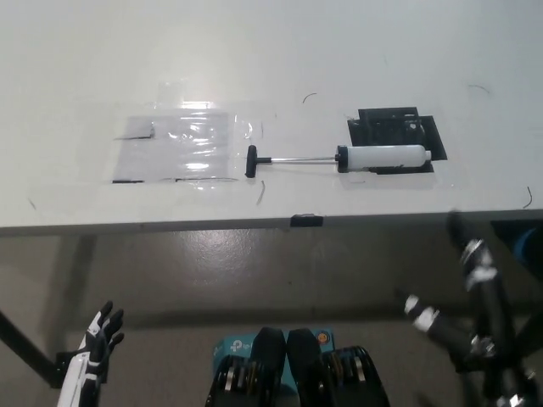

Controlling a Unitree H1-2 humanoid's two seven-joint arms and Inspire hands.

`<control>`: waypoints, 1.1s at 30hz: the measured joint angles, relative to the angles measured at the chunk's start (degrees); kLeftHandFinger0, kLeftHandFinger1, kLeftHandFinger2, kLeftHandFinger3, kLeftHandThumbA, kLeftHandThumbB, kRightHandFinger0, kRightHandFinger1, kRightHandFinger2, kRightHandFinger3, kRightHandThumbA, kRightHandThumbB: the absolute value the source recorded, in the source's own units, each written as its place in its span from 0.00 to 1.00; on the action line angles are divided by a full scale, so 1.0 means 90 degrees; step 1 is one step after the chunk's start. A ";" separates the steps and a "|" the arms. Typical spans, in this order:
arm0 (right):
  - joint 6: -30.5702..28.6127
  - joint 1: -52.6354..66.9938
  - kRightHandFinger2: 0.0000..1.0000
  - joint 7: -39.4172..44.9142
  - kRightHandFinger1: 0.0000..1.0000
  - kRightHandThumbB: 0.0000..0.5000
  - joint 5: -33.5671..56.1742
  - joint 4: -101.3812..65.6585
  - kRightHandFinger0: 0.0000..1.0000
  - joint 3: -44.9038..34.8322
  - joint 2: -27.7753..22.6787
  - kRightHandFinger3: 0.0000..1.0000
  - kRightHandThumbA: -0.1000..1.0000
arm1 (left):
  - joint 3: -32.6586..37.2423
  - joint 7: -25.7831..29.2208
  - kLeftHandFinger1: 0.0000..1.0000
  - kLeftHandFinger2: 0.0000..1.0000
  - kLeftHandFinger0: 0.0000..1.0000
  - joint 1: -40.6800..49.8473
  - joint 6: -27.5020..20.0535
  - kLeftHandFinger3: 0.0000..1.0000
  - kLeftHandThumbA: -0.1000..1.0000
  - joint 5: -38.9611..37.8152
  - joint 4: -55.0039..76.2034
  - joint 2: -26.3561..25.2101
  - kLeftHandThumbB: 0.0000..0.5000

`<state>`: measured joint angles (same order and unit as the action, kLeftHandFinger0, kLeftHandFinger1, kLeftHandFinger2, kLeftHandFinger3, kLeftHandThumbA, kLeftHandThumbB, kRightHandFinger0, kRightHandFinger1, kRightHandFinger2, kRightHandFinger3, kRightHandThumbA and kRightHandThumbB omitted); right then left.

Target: The robot uses right hand to pick up a small white air pumper and uses its left hand to compress it, and then puts it on the desk

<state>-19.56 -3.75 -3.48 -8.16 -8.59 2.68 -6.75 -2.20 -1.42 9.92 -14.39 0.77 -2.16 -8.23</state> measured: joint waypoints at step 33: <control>0.3023 -0.7213 1.00 0.3113 1.00 0.66 -0.0561 0.7158 1.00 0.2570 -0.1247 1.00 0.76 | -0.0014 0.0010 1.00 1.00 1.00 0.0153 -0.0089 1.00 1.00 0.0268 0.0022 0.0030 0.28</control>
<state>7.65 -68.66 24.54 -13.21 55.83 25.81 -17.97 -2.33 -1.33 11.30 -15.19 3.18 -1.96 -7.97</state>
